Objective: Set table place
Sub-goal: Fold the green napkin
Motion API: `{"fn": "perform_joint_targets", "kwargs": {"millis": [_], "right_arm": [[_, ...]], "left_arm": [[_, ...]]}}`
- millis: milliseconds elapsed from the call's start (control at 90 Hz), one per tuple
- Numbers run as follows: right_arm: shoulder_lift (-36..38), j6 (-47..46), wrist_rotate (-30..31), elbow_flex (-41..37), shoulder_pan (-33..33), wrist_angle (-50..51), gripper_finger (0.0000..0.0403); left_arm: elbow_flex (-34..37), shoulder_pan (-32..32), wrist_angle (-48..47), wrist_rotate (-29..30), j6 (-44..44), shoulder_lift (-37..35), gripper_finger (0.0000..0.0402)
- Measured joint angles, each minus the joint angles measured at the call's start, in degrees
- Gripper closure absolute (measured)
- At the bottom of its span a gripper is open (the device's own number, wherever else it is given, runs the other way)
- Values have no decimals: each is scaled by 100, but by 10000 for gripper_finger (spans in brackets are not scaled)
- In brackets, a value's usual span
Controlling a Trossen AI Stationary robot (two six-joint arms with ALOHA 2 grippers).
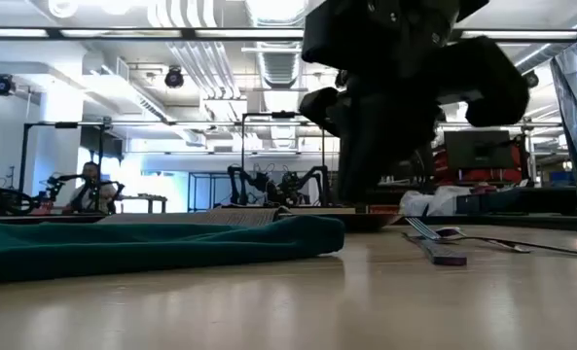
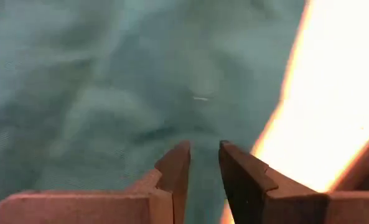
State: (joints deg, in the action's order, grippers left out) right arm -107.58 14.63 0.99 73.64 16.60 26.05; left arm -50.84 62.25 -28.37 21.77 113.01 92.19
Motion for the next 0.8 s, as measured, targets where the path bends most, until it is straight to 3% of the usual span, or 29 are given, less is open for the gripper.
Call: {"fn": "perform_joint_targets", "kwargs": {"millis": [122, 256, 489, 589, 733, 800], "right_arm": [[-61, 30, -457, 5, 10, -321, 389], [-273, -38, -486, -6, 13, -259, 389], [-187, 142, 65, -6, 7, 209, 389], [7, 170, 193, -1, -4, 465, 389], [176, 175, 385, -15, -23, 741, 389], [262, 140, 418, -56, -26, 808, 389]], "left_arm": [[-236, -44, -159, 403, -209, -21, 327], [-292, -150, 332, 1080, -598, 85, 327], [-477, -951, 1497, 771, -2815, 415, 327], [-1104, -1357, 700, 375, -3593, 666, 327], [-2267, -1718, -1291, 316, -4413, 1300, 327], [-2639, -1809, -1597, 322, -4500, 1586, 327]]}}
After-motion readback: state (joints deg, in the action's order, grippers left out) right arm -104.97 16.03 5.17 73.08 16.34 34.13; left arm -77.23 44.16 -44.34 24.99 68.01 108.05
